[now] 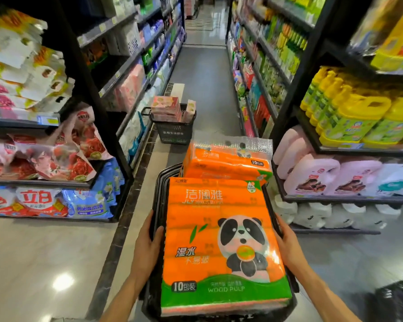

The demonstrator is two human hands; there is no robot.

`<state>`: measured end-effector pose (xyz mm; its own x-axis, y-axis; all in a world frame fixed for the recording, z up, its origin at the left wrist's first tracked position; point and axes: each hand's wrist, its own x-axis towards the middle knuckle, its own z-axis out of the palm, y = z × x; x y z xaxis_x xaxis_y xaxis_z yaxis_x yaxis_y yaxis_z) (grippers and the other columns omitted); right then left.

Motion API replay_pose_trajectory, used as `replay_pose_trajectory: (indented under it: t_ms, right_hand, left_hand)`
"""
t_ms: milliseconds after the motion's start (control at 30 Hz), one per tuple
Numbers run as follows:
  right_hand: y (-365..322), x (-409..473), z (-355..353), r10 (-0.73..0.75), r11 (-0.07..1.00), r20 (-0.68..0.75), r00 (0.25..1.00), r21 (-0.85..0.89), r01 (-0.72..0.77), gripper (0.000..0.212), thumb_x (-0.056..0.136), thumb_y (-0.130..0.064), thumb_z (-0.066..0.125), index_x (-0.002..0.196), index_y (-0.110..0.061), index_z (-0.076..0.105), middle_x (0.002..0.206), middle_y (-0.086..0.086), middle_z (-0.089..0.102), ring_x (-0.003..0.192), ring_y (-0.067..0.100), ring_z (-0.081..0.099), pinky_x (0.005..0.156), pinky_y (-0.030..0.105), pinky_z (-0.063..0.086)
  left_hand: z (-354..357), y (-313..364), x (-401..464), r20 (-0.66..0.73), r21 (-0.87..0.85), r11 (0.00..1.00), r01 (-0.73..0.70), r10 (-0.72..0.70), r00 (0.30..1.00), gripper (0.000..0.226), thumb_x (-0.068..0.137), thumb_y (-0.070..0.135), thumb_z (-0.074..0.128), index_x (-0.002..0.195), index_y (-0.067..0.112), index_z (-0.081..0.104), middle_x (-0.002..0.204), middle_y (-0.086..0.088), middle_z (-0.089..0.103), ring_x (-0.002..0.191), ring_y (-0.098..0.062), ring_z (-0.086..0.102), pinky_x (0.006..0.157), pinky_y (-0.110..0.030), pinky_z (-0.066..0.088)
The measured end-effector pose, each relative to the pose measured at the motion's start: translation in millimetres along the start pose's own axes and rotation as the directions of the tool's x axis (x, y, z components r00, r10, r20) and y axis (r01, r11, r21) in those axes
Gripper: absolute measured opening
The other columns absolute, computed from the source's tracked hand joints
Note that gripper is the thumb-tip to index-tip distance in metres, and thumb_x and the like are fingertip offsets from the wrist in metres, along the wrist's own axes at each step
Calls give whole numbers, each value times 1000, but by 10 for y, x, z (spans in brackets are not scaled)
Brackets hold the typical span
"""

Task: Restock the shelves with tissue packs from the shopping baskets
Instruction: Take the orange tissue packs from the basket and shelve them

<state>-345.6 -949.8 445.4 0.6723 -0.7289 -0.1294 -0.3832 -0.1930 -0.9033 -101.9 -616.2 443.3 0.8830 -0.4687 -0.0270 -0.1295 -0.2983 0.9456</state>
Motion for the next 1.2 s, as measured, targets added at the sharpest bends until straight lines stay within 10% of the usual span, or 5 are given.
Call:
replay_pose_trajectory:
  t_ms: [267,433,633,933,1200]
  right_hand:
    - [-713,1165,385,34,999,-33,999,-30,-35,59,103,-25,60,158,-23,37,146,-8,53,131,10,53,114,46,44]
    - [-792,2168,526,26,1000,3,1000,-8,-26,51,103,-13,59,148,-29,43,132,-15,60,113,-19,57,93,9,48]
    - [-933,3871,565,51,998,138,989,-42,-46,63,100,-42,63,156,-29,40,147,-1,57,133,17,56,113,50,45]
    - [-1545,5914,858,-2,1000,332,943,12,-2,53,102,-26,62,153,-32,46,144,-11,59,131,11,58,111,46,48]
    - [-1997,7503,1600,-5,1000,424,906,-22,15,52,99,-36,65,148,-44,49,141,-14,63,127,11,61,109,51,49]
  left_hand:
    - [-63,40,1498,32,-41,999,3,-2,999,68,101,34,64,156,48,27,155,7,48,141,-15,49,114,-56,42]
    - [107,168,2333,18,-73,997,8,-7,1000,59,102,34,62,142,67,34,146,6,58,130,-20,59,107,-58,48]
    - [458,453,3420,-127,-37,999,26,-31,991,58,104,32,58,137,73,32,145,23,51,135,-10,54,110,-49,47]
    - [739,468,4864,-329,-22,978,210,-205,922,64,95,58,57,152,54,28,157,8,45,142,-16,46,114,-54,42]
    - [724,458,6176,-444,-93,963,254,-269,855,56,102,36,54,153,37,31,147,16,41,139,-12,43,117,-44,37]
